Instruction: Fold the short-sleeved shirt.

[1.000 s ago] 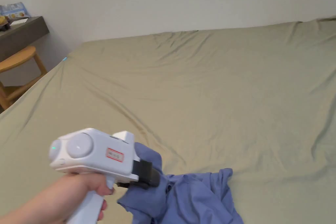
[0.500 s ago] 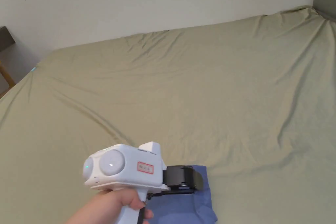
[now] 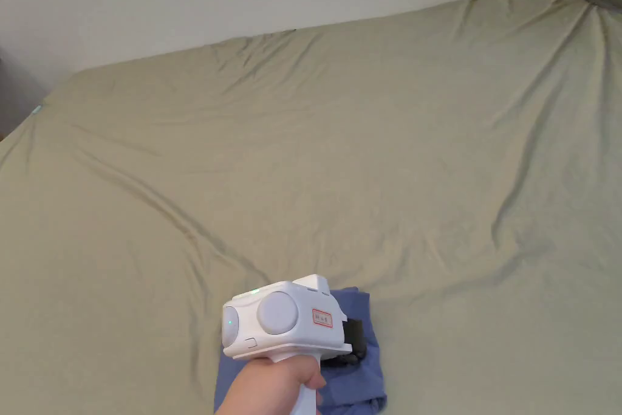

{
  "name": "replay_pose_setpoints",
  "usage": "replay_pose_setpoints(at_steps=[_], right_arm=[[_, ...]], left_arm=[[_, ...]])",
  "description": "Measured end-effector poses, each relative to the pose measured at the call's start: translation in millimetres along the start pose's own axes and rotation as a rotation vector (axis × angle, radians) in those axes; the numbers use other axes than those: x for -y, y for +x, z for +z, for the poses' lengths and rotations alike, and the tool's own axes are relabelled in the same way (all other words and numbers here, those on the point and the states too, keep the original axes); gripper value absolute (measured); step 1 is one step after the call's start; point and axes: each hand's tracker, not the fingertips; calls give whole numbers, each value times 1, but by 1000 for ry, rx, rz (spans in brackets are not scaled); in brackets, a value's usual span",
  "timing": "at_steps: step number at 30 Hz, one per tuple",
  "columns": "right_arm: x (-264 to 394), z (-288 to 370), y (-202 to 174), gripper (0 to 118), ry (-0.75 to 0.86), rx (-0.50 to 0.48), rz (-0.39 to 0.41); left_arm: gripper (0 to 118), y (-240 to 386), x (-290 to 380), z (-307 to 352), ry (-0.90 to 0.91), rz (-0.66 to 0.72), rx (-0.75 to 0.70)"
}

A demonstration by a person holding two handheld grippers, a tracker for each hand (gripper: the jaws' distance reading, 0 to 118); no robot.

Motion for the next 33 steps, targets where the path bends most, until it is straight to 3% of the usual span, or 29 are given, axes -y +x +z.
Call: replay_pose_setpoints(at_steps=[4, 7, 10, 15, 19, 23, 25, 26, 27, 28, 29, 30, 31, 33], right_arm=[[1, -7, 1, 1, -11, 10, -21], [-4, -25, 1, 1, -29, -9, -40], [-20, -62, -7, 1, -41, -54, 5], [-51, -200, -16, 1, -86, -155, 46], [-52, -292, -16, 1, -219, -68, 90], [-42, -318, -6, 1, -312, -57, 15], [-45, -312, 0, 1, -311, -83, 7], [-42, -315, 5, 1, -348, -78, -37], [-42, -316, 8, 1, -343, -89, -51], [-44, -314, 10, 1, -346, -99, -69], [-45, -314, 9, 1, -353, -92, -63], [-46, -315, 7, 1, -355, -89, -60], [-46, -315, 4, 1, -356, -82, -47], [-45, -314, -1, 1, -351, -66, -22]], left_arm=[[0, -12, -3, -3, -2, 72, 71], [0, -15, -1, 30, 50, -21, 123], [0, -28, 16, 100, 230, -92, 214], [0, -87, 71, 183, 448, 86, 272], [0, -133, 99, 191, 474, 158, 262], [0, -172, 102, 179, 418, 145, 229], [0, -192, 96, 172, 400, 148, 321], [0, -204, 89, 168, 364, 161, 379], [4, -213, 80, 163, 331, 168, 436], [16, -222, 71, 157, 302, 197, 461], [40, -232, 61, 149, 258, 232, 504], [76, -240, 51, 140, 227, 257, 496], [91, -243, 42, 132, 192, 259, 500], [98, -255, 25, 109, 93, 281, 539]])
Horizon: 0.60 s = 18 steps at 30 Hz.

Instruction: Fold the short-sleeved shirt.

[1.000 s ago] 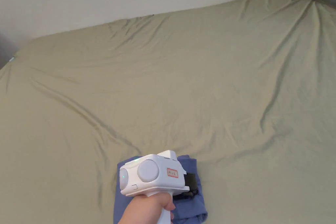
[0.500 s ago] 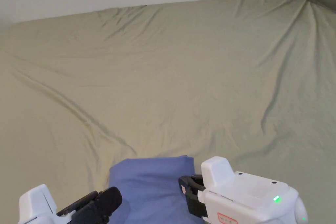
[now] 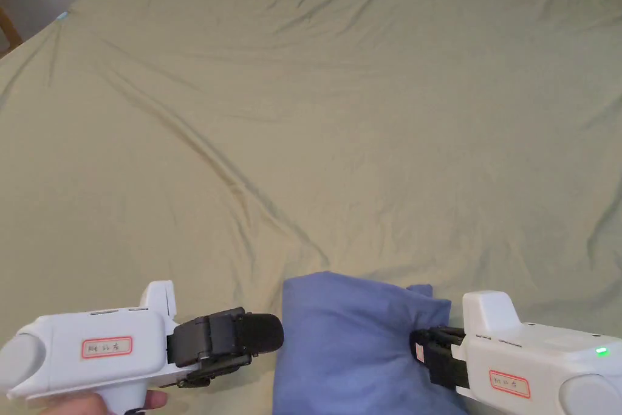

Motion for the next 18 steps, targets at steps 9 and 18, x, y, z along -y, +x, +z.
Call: replay_pose_setpoints(at_steps=[9, 18], right_arm=[[5, 4, 0, 1, 26, 1, -7], [26, 63, -20, 1, 115, 16, 62]], left_arm=[[90, 14, -8, -99, -162, -123, 31], [31, 26, -48, -4, -154, -278, -153]])
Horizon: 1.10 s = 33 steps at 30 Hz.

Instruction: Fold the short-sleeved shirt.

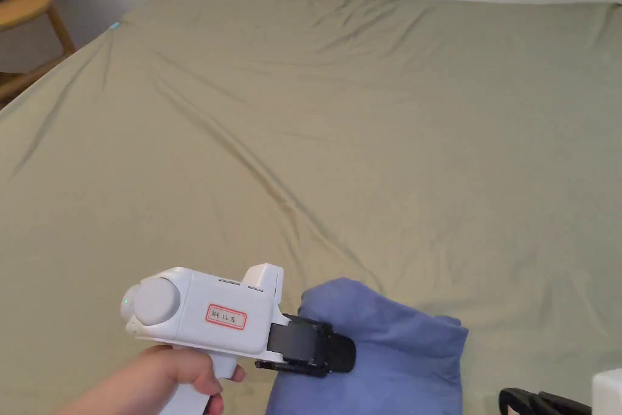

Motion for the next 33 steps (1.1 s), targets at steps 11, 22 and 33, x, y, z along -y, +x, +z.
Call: replay_pose_setpoints(at_steps=[11, 22, 33], right_arm=[[39, 15, -45, 1, -67, -20, 103], [18, 21, -65, 1, -74, 13, 172], [15, 45, -98, 1, 13, -21, 283]], left_arm=[[29, -131, -51, 160, -128, -95, -784], [29, -238, -33, 254, -152, 70, -1292], [110, -131, 28, 284, 427, 20, -1280]])
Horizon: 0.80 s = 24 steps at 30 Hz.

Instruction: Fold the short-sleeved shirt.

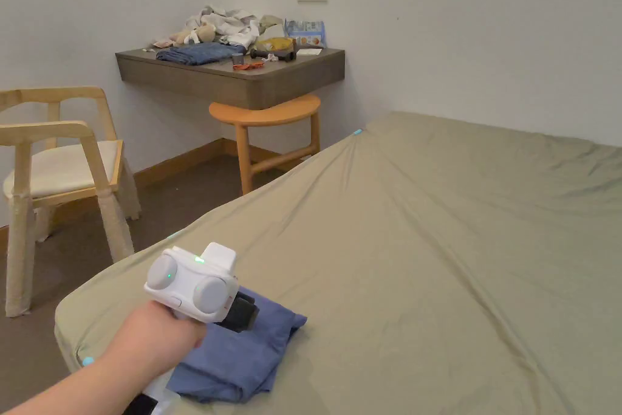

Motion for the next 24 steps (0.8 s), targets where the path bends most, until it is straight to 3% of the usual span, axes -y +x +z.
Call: replay_pose_setpoints(at_steps=[2, 4, 6, 7, 11, 16, 20, 24], right_arm=[[1, 13, -1, 1, 24, -14, -16], [2, 28, -3, 1, 60, 3, -2], [6, 46, -3, 1, 97, 19, 3], [7, 54, -3, 1, 113, 16, -6], [6, 88, 6, 1, 222, 32, -112], [-16, 137, 16, 1, 405, 230, -35], [-20, 162, 30, 1, 502, 408, -15], [-15, 177, 46, 1, 536, 479, -43]], left_arm=[[107, 17, 9, 60, 147, 33, 2], [71, 35, 18, 117, 289, 88, 106], [22, 60, 23, 171, 389, 103, 179], [10, 73, 25, 198, 447, 129, 193], [0, 139, 45, 294, 645, 121, 288], [0, 208, 63, 357, 649, 171, 519], [0, 259, 84, 396, 805, 51, 452], [0, 292, 90, 404, 786, 35, 530]])
